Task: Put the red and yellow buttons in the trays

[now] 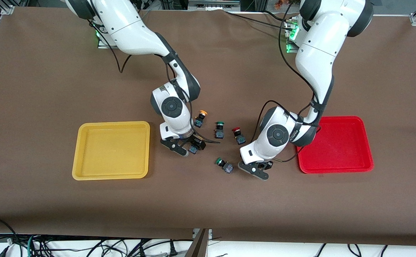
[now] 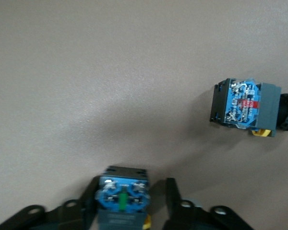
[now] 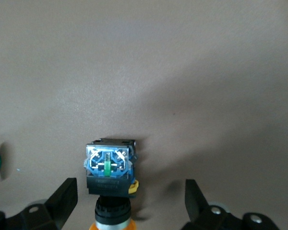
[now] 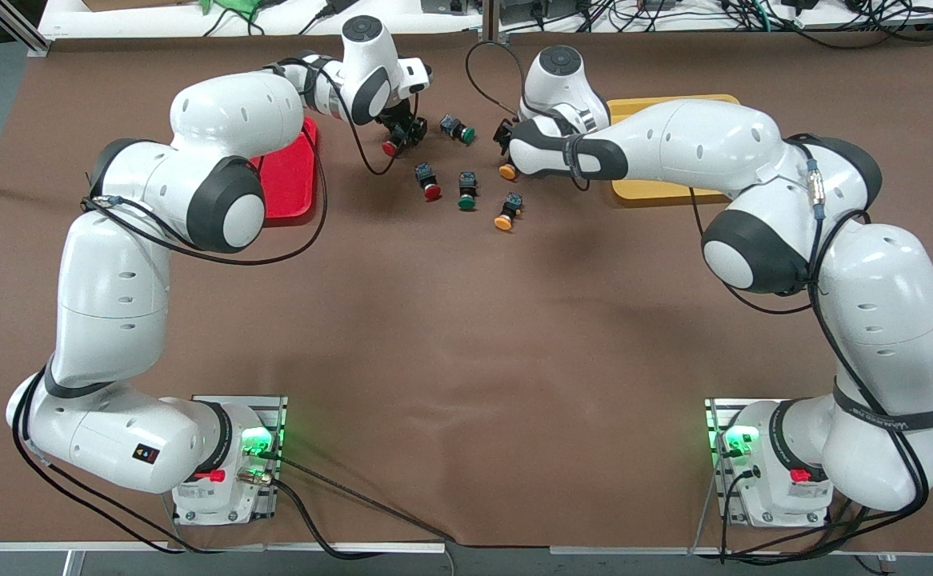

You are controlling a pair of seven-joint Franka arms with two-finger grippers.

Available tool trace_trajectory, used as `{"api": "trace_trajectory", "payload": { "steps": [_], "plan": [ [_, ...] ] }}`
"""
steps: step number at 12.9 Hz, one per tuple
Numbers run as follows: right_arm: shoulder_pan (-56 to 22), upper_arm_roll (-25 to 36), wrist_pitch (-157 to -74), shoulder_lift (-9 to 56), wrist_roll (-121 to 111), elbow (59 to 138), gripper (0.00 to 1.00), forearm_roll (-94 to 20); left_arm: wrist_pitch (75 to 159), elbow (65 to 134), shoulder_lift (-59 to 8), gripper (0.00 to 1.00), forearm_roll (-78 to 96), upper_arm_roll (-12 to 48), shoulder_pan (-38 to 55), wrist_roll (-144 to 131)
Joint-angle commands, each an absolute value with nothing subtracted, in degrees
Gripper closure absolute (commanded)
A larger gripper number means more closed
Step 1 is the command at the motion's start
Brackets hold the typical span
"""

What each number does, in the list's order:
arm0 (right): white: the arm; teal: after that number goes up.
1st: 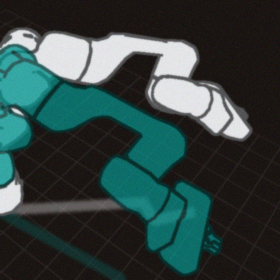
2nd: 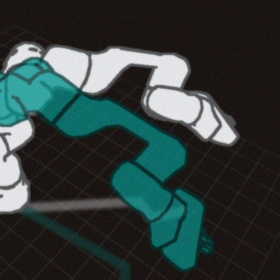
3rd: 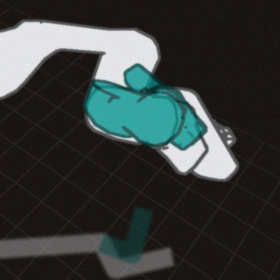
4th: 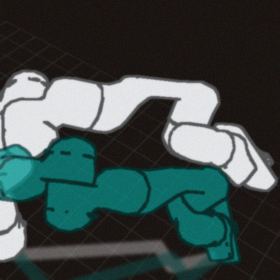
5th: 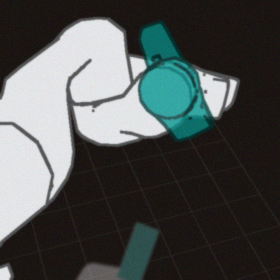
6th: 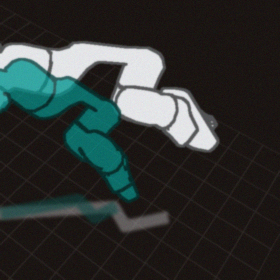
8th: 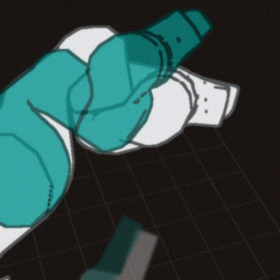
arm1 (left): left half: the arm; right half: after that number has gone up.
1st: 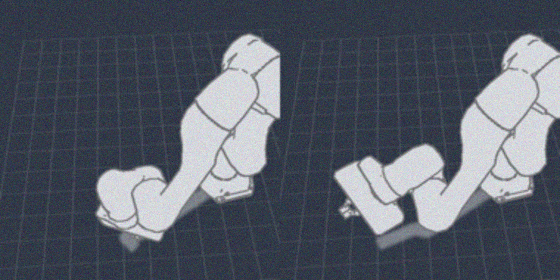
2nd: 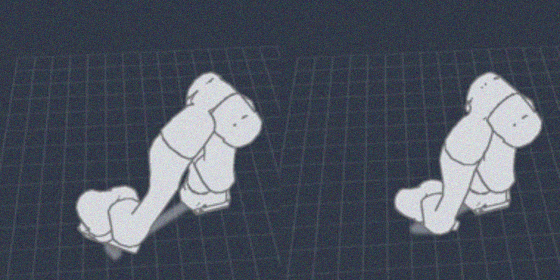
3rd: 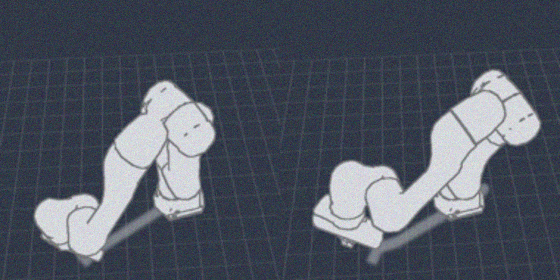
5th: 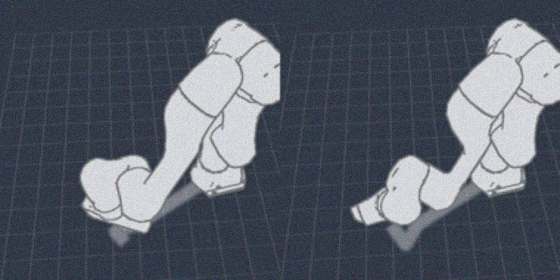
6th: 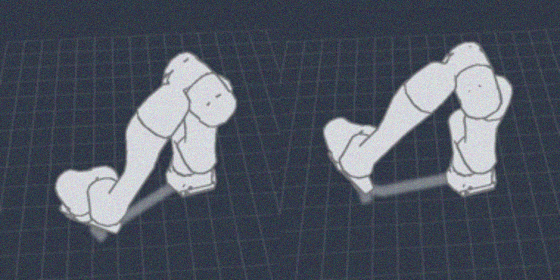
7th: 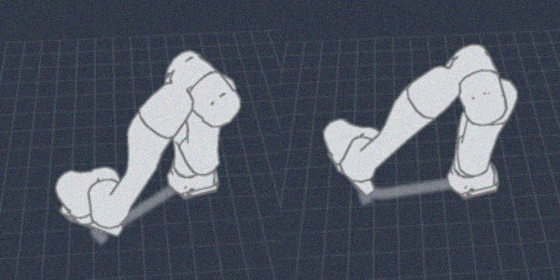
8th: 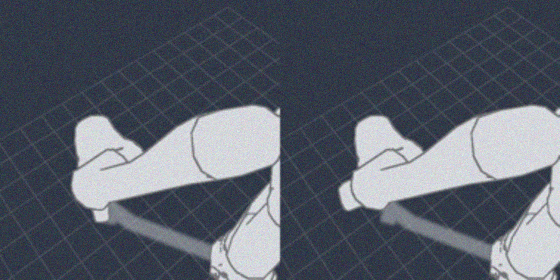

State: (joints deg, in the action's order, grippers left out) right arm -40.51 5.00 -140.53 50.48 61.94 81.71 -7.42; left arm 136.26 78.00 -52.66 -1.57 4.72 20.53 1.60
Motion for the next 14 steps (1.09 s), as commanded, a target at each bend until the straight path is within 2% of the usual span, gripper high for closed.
{"api": "trace_trajectory", "payload": {
  "steps": [1, 2, 3, 5, 7, 8, 11, 14],
  "plan": [
    [-41.04, 5.45, -141.06, 51.42, 61.52, 80.33, 0.7, -7.12, 129.77, 79.19, -47.83, 0.89, -3.16, 4.31, 19.95, 2.63],
    [-41.04, 5.45, -141.06, 51.42, 61.26, 80.33, 0.95, -6.95, 124.51, 78.75, -45.81, 0.89, -3.08, 4.22, 19.52, 2.64],
    [-41.04, 5.54, -140.8, 51.24, 59.61, 80.33, 1.0, -6.07, 119.49, 78.58, -43.53, 0.89, -3.08, 4.04, 18.64, 2.81],
    [-40.26, 6.06, -137.92, 49.49, 56.53, 80.33, 1.0, -4.4, 110.27, 78.66, -39.13, 0.89, -3.16, 4.13, 14.35, 5.43],
    [-36.67, 6.94, -128.19, 45.55, 46.29, 80.33, 1.0, -4.66, 102.51, 78.66, -37.27, 0.89, -3.16, 4.13, 9.35, 15.41],
    [-33.69, 6.94, -124.66, 43.27, 39.1, 80.33, 1.0, -5.09, 101.44, 79.45, -37.35, 0.89, -3.25, 4.13, 6.71, 22.08],
    [-24.47, 7.73, -111.4, 39.56, 20.89, 80.86, 1.0, -5.19, 103.17, 84.97, -37.35, 0.9, -5.09, 4.13, 3.69, 28.21],
    [-18.03, 10.89, -108.63, 39.46, 10.85, 83.57, 1.0, -5.18, 117.19, 98.04, -34.73, 0.86, -8.26, 4.31, 4.13, 27.07]
  ]
}}
